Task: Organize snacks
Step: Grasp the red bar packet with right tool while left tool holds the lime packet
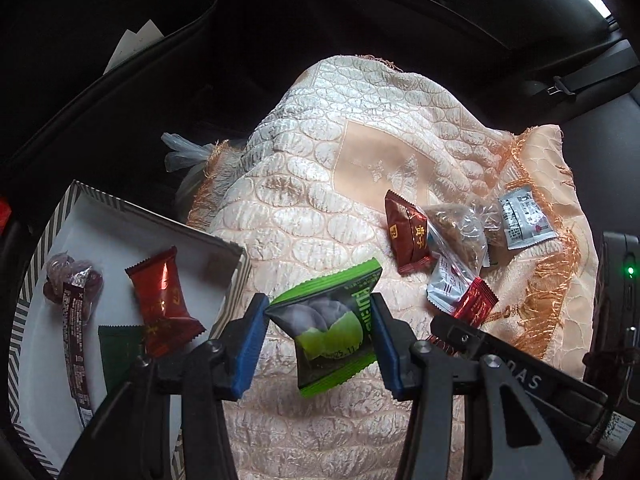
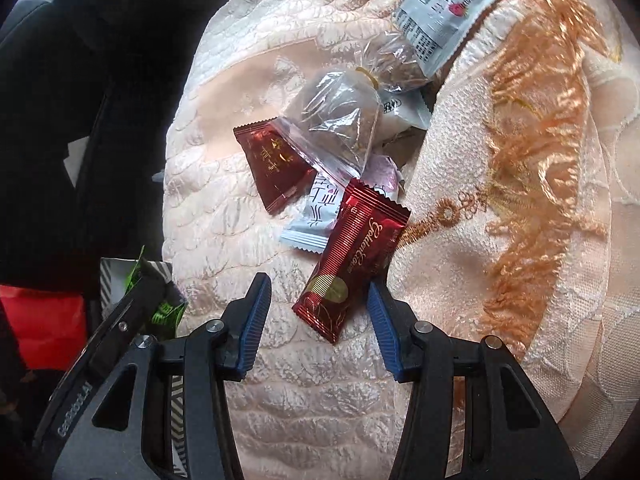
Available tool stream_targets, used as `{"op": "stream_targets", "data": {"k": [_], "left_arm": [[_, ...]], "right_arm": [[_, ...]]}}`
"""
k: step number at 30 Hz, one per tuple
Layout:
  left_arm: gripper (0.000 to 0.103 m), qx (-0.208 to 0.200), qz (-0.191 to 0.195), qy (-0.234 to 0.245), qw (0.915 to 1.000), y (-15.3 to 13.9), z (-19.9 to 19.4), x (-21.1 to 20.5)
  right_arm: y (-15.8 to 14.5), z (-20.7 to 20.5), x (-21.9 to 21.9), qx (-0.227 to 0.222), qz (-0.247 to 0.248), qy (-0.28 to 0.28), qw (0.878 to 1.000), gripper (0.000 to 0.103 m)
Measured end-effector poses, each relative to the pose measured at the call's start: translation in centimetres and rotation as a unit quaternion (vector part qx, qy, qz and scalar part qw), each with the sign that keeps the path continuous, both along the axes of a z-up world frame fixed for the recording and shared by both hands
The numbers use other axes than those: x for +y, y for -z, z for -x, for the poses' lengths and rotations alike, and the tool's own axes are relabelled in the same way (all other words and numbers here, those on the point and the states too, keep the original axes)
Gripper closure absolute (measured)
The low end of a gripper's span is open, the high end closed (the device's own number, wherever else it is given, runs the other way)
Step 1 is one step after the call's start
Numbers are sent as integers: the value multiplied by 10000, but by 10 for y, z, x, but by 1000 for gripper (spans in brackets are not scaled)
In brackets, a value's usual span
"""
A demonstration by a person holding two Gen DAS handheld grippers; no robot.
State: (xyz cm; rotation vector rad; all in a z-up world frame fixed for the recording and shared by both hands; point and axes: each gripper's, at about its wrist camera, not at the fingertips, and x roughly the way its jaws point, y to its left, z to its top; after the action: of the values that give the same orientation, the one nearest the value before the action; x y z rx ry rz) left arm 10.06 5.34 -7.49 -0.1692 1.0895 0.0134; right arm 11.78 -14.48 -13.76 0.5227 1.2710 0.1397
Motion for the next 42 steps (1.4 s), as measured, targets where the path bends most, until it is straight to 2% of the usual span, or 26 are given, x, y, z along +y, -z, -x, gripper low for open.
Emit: {"op": "stream_targets", "data": {"k": [2, 7, 9, 11, 17, 23, 31, 42], "left_arm": [[51, -10, 1, 3, 10000, 0, 2, 2], [51, -11, 61, -6, 10000, 0, 7, 10], [51, -18, 85, -27, 10000, 0, 9, 13], [51, -1, 102, -18, 9999, 2, 10, 14], [51, -24, 133, 53, 9999, 0, 23, 13], [51, -121, 4, 81, 9999, -9, 35, 12], [51, -302, -193, 17, 9994, -21, 56, 19], [51, -509, -275, -223, 9981, -37, 85, 46]], "right_arm": [[-1, -6, 7, 34, 431, -40, 9991, 54], [0, -21, 20, 12, 1125, -220, 9934, 54], [-1, -20, 26, -112, 1379, -466, 9893, 78], [1, -16, 27, -204, 1596, -663, 9847, 79], [-8, 10, 11, -347, 1195, -907, 9881, 79], [-21, 41, 12, -496, 1006, -1191, 9865, 79], [-38, 66, 30, -726, 841, -1367, 9844, 79], [-56, 75, 66, -920, 781, -1725, 9776, 79]]}}
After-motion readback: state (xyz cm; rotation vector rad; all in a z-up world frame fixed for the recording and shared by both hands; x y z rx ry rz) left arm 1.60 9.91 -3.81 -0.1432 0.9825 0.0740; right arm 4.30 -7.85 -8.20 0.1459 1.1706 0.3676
